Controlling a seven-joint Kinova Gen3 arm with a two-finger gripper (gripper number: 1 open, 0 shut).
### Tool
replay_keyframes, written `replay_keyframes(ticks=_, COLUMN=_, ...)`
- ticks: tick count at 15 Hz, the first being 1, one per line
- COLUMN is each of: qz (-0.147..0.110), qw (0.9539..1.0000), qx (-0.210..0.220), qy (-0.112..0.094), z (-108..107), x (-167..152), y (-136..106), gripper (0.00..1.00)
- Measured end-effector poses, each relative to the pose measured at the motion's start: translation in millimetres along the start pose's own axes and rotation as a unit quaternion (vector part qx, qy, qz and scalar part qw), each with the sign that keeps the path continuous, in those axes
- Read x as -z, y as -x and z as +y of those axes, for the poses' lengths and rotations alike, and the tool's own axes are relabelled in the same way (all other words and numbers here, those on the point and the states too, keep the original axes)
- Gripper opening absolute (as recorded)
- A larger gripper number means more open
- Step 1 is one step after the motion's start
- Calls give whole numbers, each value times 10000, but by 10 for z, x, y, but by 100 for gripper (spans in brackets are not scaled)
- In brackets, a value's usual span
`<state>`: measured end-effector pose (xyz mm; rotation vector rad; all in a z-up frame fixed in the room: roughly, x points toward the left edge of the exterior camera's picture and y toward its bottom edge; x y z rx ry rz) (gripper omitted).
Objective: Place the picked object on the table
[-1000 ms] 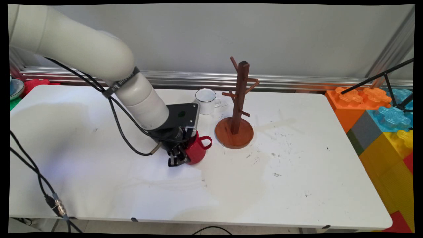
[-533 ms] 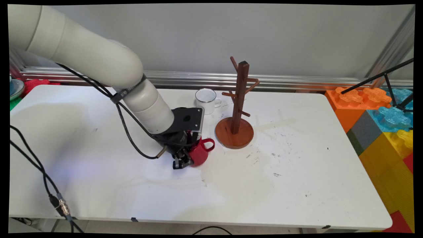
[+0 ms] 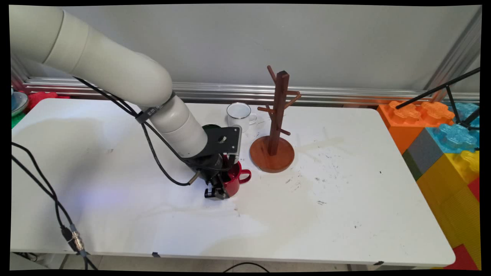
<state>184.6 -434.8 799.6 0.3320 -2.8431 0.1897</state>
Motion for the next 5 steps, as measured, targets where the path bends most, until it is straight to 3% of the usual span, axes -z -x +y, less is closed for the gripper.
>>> replay_keyframes(ticks=5, qz=213, qw=9998, qx=6, qy=45, z=19, x=16, y=-51, gripper=100)
